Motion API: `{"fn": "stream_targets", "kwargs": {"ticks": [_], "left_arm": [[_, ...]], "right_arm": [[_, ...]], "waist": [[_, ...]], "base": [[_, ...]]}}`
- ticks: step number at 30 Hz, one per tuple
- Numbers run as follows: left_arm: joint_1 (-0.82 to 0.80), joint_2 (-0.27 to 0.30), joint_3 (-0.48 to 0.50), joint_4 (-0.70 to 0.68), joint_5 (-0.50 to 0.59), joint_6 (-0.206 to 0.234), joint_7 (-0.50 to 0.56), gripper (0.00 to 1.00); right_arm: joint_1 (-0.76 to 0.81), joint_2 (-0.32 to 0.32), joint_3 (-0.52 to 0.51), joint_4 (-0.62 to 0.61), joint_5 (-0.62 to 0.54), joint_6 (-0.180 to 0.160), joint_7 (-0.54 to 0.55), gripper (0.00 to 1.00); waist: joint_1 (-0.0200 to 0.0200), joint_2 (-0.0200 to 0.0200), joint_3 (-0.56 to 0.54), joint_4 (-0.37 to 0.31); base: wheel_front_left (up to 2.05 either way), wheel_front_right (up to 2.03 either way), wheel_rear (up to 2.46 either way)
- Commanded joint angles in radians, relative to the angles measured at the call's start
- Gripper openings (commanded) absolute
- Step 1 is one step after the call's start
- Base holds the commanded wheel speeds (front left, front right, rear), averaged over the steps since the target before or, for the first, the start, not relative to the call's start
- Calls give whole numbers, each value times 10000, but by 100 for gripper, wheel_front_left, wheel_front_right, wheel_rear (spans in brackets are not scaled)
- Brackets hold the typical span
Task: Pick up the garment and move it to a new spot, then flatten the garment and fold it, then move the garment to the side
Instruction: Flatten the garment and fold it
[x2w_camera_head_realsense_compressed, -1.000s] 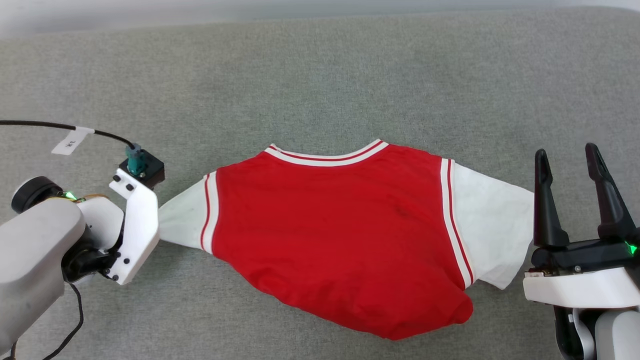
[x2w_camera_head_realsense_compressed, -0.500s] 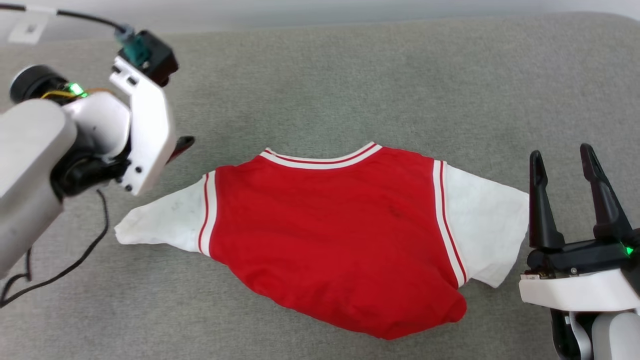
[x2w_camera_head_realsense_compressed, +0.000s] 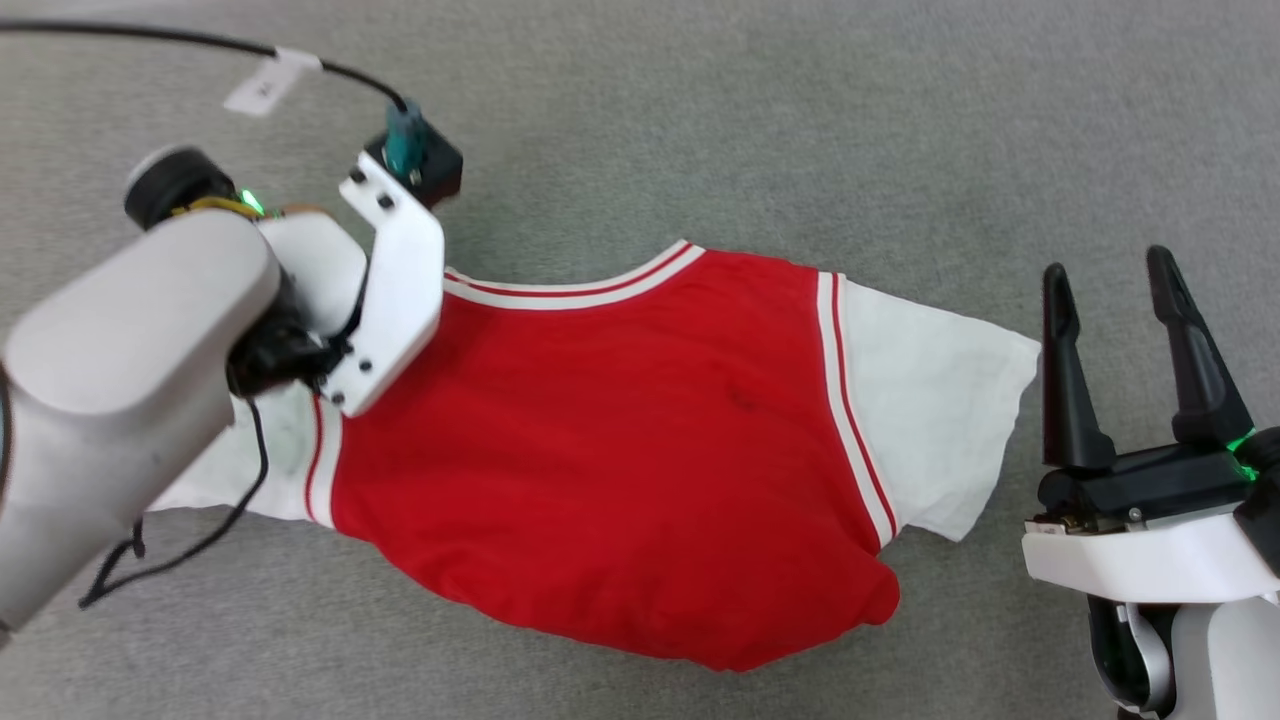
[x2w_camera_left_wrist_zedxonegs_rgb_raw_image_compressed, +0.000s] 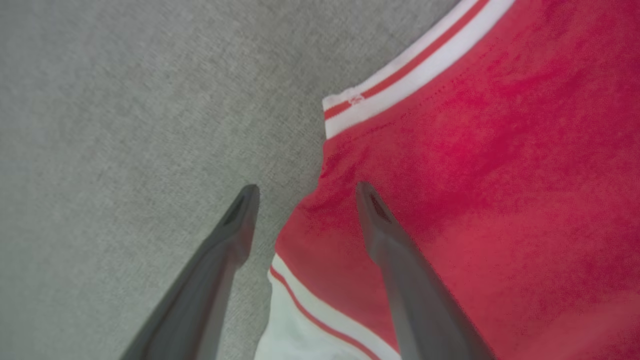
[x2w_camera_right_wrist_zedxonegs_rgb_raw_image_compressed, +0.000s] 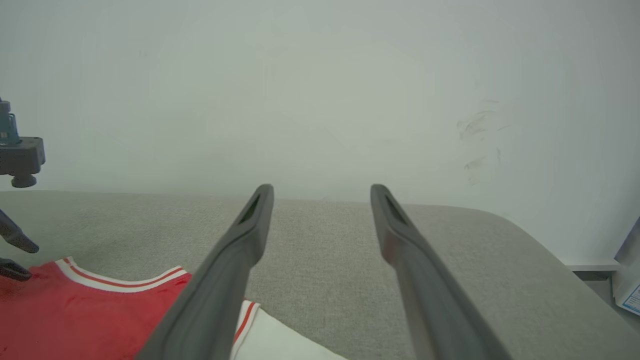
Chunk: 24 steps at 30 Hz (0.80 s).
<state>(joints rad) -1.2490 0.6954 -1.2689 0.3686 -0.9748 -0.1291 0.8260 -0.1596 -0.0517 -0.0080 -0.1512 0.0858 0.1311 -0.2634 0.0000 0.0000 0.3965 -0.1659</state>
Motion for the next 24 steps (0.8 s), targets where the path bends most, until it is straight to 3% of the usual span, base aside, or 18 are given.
{"fn": "stream_targets", "kwargs": {"ticks": [1, 6, 7, 8, 17, 20, 24], "left_arm": [[300, -78, -71, 119, 53, 0, 186, 100], [917, -165, -231, 93, 174, -2, 639, 97], [990, -182, -254, 14, 303, -2, 621, 22], [960, -180, -253, -67, 370, -2, 512, 0], [-870, -48, -102, -240, 252, -1, -1611, 0], [-1588, -188, -85, 349, 501, 0, -2597, 0], [-1328, -539, -111, 1156, 646, -2, -3140, 0]], "right_arm": [[-133, 27, 63, -21, 22, -9, -19, 100], [-297, 27, 45, 12, 49, -9, -19, 100], [-290, 27, 33, 18, 52, -9, -19, 100], [-289, 27, 14, 20, 53, -9, -19, 100], [-303, 27, -82, -59, 20, -9, -19, 100], [-386, 27, 5, -131, 91, -9, -19, 100], [-433, 25, 18, -163, 191, -9, -19, 100]], "waist": [[0, 0, 269, -233], [0, 0, 458, -333], [0, 0, 467, -330], [0, 0, 468, -319], [0, 0, 316, -254], [0, 0, 426, -445], [0, 0, 688, -696]], "base": [[0, 0, 0], [0, 0, 0], [0, 0, 0], [0, 0, 0], [0, 0, 0], [0, 0, 0], [0, 0, 0]]}}
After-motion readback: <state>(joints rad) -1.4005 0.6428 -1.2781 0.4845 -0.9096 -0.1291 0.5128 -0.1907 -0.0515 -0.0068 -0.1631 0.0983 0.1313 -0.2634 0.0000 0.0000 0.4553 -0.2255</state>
